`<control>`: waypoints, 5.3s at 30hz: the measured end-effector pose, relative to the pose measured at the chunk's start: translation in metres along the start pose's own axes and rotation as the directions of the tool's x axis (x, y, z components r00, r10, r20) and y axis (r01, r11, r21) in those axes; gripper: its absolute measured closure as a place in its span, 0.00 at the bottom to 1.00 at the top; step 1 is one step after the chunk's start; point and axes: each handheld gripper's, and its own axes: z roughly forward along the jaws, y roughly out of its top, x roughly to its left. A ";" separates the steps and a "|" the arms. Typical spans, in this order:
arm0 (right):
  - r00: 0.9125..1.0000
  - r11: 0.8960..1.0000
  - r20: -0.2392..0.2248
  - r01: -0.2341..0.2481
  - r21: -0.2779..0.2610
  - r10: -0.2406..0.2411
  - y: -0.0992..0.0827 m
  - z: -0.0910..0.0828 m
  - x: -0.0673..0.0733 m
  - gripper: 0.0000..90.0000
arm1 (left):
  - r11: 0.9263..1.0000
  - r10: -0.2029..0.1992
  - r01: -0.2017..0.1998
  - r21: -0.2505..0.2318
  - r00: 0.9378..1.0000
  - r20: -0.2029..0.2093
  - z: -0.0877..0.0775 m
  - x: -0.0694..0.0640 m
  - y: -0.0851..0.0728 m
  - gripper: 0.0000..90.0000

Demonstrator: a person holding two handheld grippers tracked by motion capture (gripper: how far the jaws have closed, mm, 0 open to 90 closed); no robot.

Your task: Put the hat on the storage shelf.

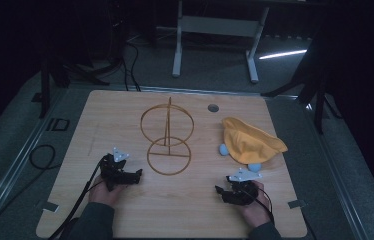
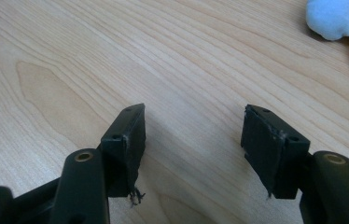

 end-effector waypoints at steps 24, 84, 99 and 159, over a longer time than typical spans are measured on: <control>0.994 0.995 0.057 0.090 0.035 -0.092 0.002 -0.012 -0.004 0.61 | 1.000 0.001 -0.001 0.000 1.000 0.001 0.000 0.000 0.000 0.02; 0.994 0.985 -0.040 -0.104 -0.135 0.099 0.010 -0.049 -0.101 0.93 | 1.000 0.004 -0.004 0.001 1.000 0.002 -0.001 0.000 -0.001 0.02; 0.999 0.966 -0.041 -0.039 -0.256 0.029 0.049 -0.081 -0.092 0.94 | 1.000 0.002 -0.002 0.000 1.000 0.002 0.000 0.000 -0.001 0.02; 0.987 0.994 0.156 -0.011 -0.106 0.028 0.061 -0.124 -0.113 0.64 | 1.000 0.004 -0.004 0.001 1.000 0.004 -0.001 0.000 -0.001 0.02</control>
